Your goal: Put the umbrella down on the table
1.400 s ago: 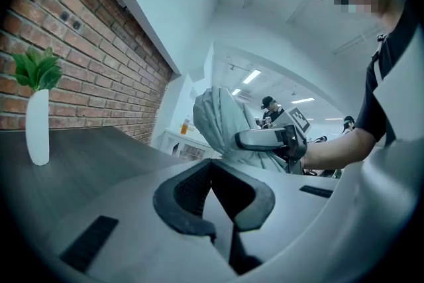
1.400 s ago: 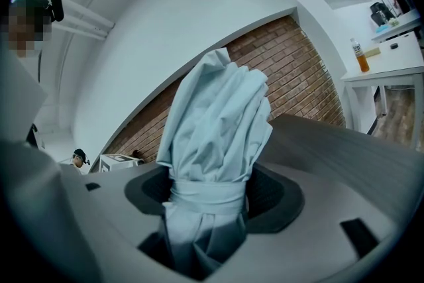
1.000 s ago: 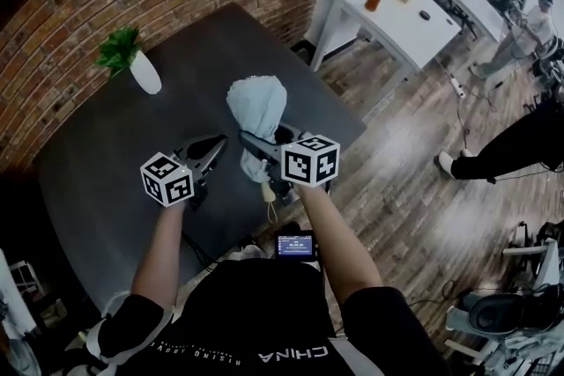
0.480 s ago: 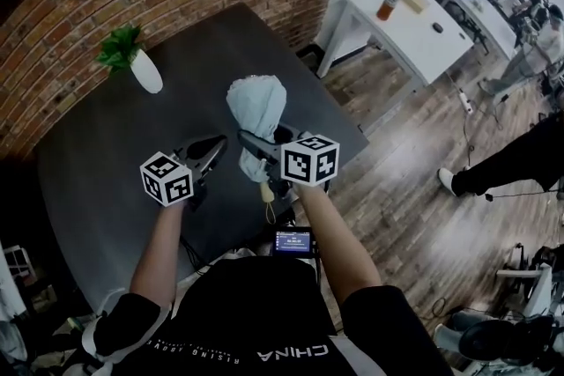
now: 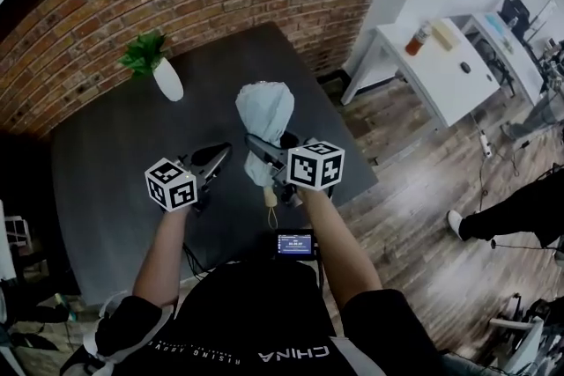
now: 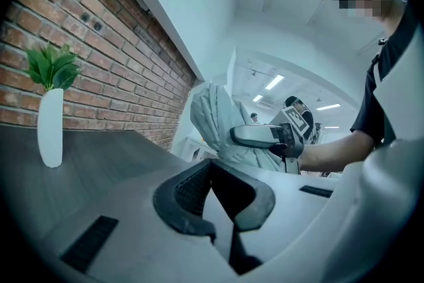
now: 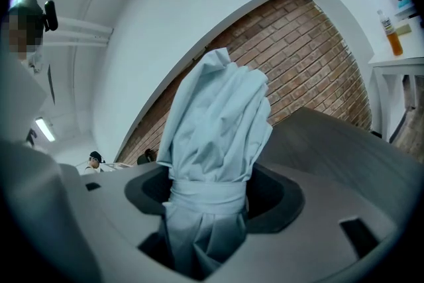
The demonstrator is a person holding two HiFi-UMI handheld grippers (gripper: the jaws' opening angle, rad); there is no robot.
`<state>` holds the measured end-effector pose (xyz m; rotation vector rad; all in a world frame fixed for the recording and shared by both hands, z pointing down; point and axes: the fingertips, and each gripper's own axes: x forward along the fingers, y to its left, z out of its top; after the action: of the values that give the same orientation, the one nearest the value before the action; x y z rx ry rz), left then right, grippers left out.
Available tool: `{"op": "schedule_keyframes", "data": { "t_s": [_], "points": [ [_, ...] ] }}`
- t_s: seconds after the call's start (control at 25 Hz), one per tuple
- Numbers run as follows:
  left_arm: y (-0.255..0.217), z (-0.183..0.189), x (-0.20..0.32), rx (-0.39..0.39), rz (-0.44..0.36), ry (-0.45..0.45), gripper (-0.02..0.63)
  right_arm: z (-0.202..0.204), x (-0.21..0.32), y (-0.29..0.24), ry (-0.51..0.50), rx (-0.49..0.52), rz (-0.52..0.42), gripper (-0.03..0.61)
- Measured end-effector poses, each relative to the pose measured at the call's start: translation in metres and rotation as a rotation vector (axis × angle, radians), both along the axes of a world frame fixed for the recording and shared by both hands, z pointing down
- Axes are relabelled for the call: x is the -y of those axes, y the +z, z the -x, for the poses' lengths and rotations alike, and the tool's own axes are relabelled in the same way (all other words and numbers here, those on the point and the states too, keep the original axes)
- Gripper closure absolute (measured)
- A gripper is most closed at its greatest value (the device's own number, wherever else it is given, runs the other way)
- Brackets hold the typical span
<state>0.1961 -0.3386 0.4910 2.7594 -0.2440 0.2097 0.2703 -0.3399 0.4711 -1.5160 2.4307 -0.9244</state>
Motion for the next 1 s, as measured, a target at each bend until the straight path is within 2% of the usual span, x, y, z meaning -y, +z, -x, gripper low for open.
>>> {"op": "schedule_keyframes", "data": {
  "t_s": [0.6, 1.0],
  "points": [
    [-0.001, -0.007, 0.022, 0.021, -0.005, -0.098, 0.611, -0.005, 0.026, 0.006, -0.11, 0.01, 0.011, 0.275],
    [0.003, -0.027, 0.037, 0.075, -0.019, -0.196, 0.611, -0.022, 0.047, 0.021, -0.233, -0.012, 0.029, 0.275]
  ]
}}
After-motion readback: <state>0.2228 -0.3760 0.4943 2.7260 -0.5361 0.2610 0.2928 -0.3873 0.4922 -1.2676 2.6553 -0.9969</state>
